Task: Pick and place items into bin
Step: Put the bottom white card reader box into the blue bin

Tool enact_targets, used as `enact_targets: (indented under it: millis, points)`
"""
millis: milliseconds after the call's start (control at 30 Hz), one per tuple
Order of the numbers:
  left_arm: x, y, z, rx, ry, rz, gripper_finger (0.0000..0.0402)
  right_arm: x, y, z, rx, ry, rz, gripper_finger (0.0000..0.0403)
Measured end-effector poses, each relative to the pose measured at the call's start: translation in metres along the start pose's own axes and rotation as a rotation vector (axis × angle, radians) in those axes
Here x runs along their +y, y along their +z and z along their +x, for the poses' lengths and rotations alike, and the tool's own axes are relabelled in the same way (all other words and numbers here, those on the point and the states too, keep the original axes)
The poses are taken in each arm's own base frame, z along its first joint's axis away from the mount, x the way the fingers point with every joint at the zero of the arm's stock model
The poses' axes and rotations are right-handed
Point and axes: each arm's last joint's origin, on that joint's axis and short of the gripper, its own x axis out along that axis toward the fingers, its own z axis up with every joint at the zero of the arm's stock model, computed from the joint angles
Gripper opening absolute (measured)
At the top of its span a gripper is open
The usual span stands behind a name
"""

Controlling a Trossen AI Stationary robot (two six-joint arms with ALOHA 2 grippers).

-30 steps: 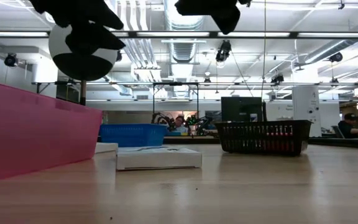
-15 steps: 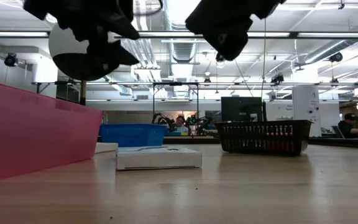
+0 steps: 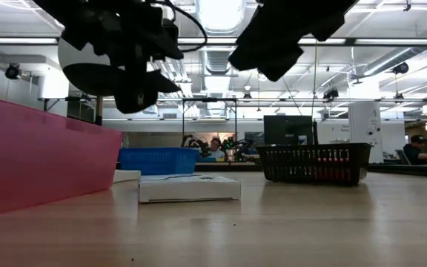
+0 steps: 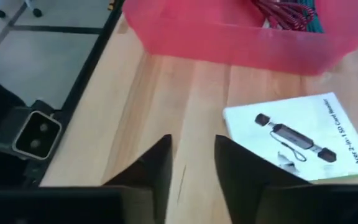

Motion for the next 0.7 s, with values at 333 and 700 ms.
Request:
enact_targets:
  millis: [333, 700]
  points:
    - [0.034, 0.000, 0.028, 0.138, -0.040, -0.232, 0.0191, 0.001, -0.012, 0.008, 0.048, 0.003, -0.013, 0.0188]
    - [0.058, 0.002, 0.040, 0.140, 0.013, -0.294, 0.0191, 0.003, -0.014, 0.008, 0.048, 0.002, -0.124, 0.0198]
